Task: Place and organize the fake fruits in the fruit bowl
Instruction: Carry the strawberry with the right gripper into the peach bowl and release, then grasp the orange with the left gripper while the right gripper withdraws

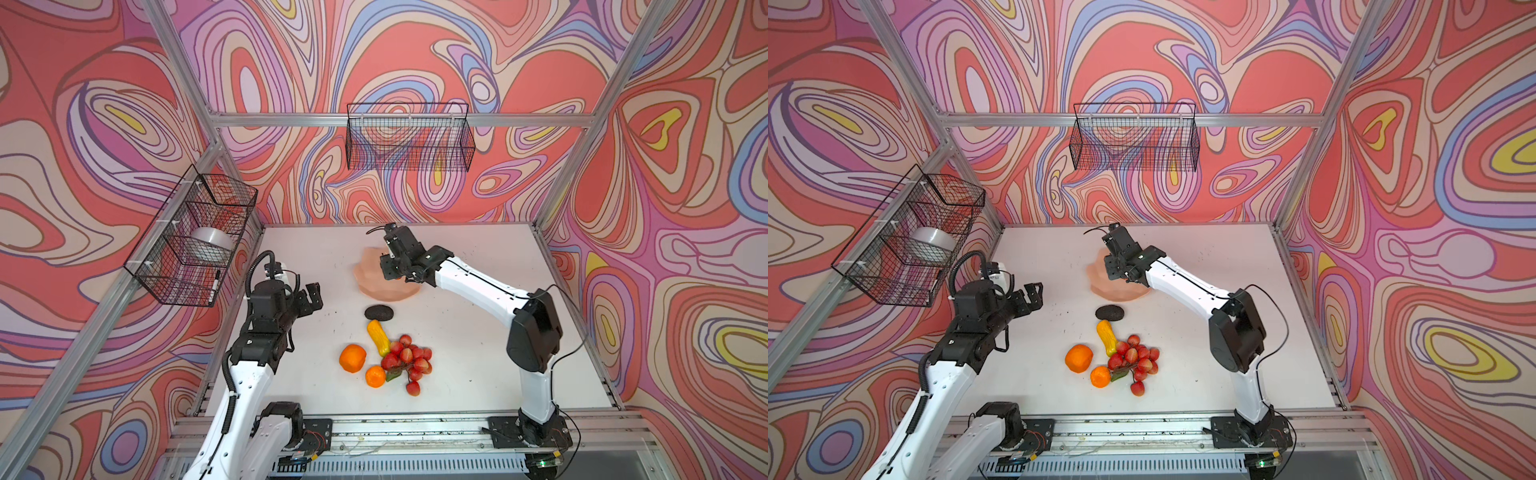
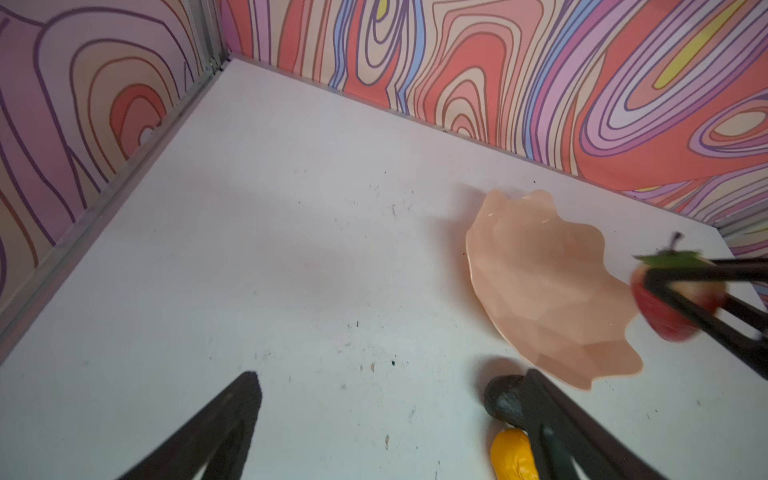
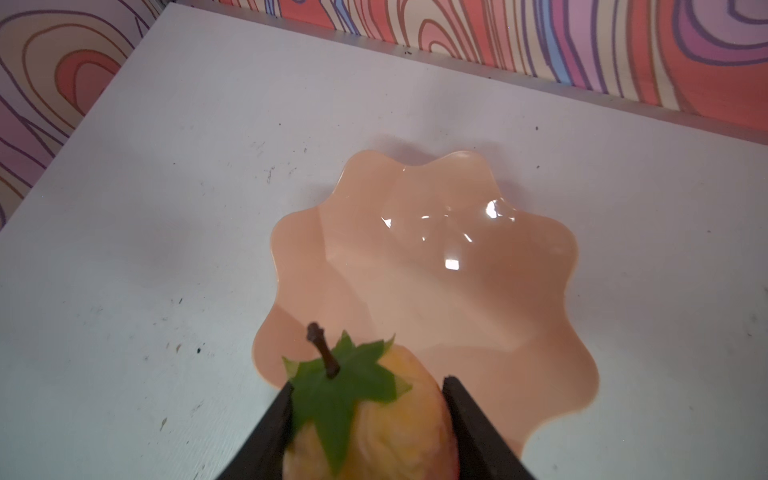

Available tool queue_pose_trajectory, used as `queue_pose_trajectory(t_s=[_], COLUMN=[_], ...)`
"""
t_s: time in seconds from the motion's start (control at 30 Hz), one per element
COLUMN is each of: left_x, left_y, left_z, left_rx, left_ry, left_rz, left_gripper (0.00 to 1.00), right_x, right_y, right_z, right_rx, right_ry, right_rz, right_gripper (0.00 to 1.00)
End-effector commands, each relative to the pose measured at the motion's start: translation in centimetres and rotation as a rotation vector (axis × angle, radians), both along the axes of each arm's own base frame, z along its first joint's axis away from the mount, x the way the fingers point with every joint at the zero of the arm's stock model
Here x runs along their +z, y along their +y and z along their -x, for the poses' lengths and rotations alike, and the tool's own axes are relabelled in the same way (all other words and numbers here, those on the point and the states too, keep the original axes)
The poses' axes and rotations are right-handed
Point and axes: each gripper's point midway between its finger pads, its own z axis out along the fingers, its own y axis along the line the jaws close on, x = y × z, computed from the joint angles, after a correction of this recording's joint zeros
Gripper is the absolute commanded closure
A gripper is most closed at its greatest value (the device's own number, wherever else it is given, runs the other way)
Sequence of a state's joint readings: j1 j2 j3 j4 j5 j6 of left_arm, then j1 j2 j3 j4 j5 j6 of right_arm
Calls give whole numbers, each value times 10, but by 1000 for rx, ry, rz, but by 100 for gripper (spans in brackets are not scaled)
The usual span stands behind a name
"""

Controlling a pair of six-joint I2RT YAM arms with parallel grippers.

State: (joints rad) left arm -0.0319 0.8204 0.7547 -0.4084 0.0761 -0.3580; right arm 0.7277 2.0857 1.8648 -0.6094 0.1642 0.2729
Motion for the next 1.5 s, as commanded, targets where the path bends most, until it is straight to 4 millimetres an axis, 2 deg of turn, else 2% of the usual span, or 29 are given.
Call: queue_pose_trajectory(t_s=[0.0, 0.17, 0.3, 0.4, 0.57, 0.63, 0.7, 0.8, 0.83, 0.9, 0.97, 1.03, 1.13, 1.2, 1.27, 1.47], left_x=[-18, -28, -42, -47, -64, -76, -79, -88, -92, -98, -105, -113, -123, -130, -137, -152], left_y=[-16, -43, -58, -63, -77, -86, -89, -99, -104, -110, -116, -120, -128, -133, -136, -138], left_z=[33, 56, 70, 79, 97, 105, 108, 113, 115, 118, 120, 121, 118, 114, 113, 105], left_rx=[-57, -173, -223, -226, -245, -255, -252, -265, -277, -285, -297, -306, -314, -320, -326, -326], left_ry=[191, 339, 467, 503, 590, 624, 631, 659, 668, 678, 690, 698, 699, 700, 720, 744], left_rz=[90, 202, 255, 230, 138, 133, 82, 72, 75, 60, 35, 17, 24, 29, 23, -35], left_gripper=[4, 5, 9, 9, 10, 11, 11, 11, 11, 11, 11, 10, 10, 10, 9, 8], right_x=[-35, -72, -94, -104, -117, -118, -120, -123, -118, -94, -53, -15, 25, 38, 48, 41], right_y=[-6, -2, -2, 0, 1, 1, 1, 2, 1, 2, -2, -8, -24, -39, -62, -128], right_z=[-17, -42, -52, -56, -61, -63, -65, -67, -67, -69, -70, -65, -43, -19, 10, 78], right_rx=[20, 27, 29, 30, 21, 16, 14, 17, 16, 16, 10, -1, -25, -47, -86, -206], right_ry=[65, 111, 138, 148, 166, 165, 167, 200, 194, 132, 37, -31, -81, -97, -117, -107], right_rz=[65, 44, 67, 76, 68, 46, 22, -17, -25, -64, -135, -203, -274, -339, -381, -354], right_gripper=[57, 56, 55, 53, 42, 41, 40, 28, 24, 17, 11, 8, 7, 7, 6, 6])
